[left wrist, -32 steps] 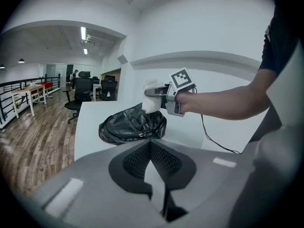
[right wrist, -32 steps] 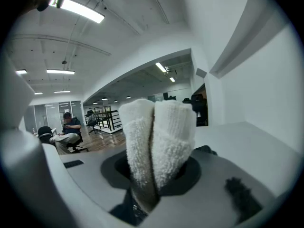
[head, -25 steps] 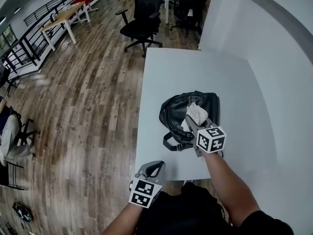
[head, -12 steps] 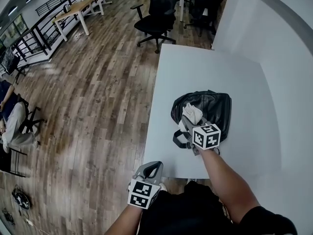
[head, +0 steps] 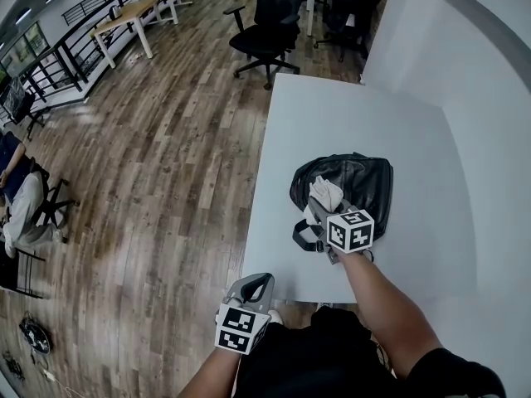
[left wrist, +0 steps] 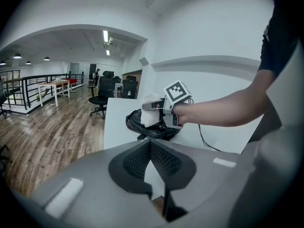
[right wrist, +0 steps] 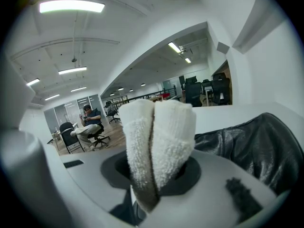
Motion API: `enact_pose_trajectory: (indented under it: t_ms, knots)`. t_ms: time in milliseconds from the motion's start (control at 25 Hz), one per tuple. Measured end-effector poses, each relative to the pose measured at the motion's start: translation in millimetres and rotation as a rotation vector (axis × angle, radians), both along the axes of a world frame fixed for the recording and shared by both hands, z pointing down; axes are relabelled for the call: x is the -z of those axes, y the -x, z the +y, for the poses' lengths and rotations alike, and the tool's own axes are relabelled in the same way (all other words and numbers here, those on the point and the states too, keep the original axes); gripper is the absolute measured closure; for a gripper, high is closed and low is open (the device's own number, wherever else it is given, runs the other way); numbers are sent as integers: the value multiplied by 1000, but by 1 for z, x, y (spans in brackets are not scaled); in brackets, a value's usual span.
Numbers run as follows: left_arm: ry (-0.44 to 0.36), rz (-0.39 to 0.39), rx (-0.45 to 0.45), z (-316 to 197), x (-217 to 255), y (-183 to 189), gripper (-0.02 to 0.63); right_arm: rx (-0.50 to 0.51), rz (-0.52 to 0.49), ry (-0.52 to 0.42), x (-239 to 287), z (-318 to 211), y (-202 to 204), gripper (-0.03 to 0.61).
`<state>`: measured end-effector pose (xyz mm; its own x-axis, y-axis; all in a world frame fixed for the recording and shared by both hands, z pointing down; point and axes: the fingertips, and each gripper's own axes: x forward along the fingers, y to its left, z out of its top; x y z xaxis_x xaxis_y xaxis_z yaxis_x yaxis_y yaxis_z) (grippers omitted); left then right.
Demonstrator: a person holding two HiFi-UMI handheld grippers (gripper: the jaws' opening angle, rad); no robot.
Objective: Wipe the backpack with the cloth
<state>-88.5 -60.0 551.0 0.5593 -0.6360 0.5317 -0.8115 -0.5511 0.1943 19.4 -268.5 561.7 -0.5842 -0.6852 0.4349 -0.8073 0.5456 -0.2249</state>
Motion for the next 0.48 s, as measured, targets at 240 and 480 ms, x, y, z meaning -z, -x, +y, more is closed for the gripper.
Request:
enact_pose_trajectory:
  t_ms: [240, 480]
  knots:
    - [-8, 7, -28, -6, 1, -12, 607, -18, -3, 6, 0, 8, -17, 477]
    - [-14, 16, -59, -8, 2, -30, 607, -49, -4, 1, 4, 14, -41, 477]
